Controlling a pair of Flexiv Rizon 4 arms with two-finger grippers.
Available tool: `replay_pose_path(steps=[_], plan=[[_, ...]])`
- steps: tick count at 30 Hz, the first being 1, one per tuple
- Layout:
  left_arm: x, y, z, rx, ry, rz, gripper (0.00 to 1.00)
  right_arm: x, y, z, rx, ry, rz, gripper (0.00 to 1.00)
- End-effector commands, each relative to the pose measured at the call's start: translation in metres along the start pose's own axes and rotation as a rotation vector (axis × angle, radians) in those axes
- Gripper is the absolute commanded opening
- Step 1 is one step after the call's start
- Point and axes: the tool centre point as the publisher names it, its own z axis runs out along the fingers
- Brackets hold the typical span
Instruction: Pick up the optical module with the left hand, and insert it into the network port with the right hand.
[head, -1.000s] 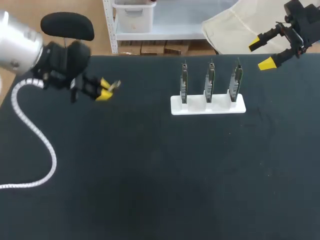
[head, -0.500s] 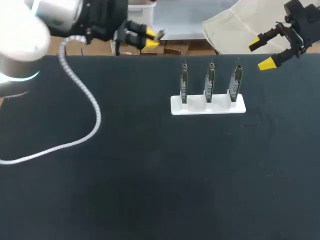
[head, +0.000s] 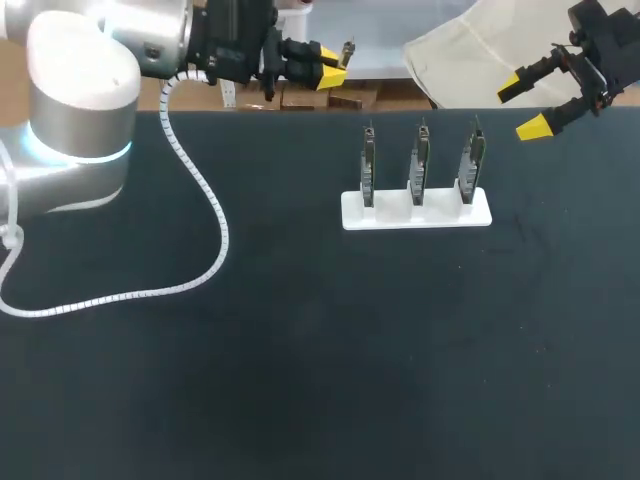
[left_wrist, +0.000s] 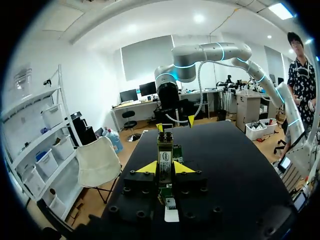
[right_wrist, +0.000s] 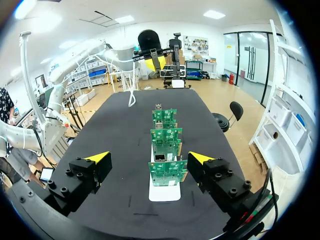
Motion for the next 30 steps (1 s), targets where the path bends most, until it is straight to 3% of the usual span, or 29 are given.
replay_pose_path(steps=[1, 9, 17, 21, 30], plan=[[0.001, -0.005, -0.002, -0.010, -0.006, 0.002, 0.00, 0.000, 0.001, 0.001, 0.004, 0.000, -0.001, 1.00], [-0.002, -0.010, -0.002, -0.017, -0.003, -0.009, 0.00, 0.000, 0.001, 0.001, 0.004, 0.000, -0.001, 1.00], [-0.039, -0.003, 0.042, -0.008, -0.200, 0.030, 0.00, 0.000, 0.001, 0.001, 0.004, 0.000, -0.001, 1.00], [-0.059, -0.002, 0.058, 0.030, -0.246, 0.072, 0.00, 0.000, 0.001, 0.001, 0.004, 0.000, -0.001, 1.00], [-0.068, -0.003, 0.088, 0.080, -0.314, 0.022, 0.00, 0.000, 0.001, 0.001, 0.004, 0.000, -0.001, 1.00]])
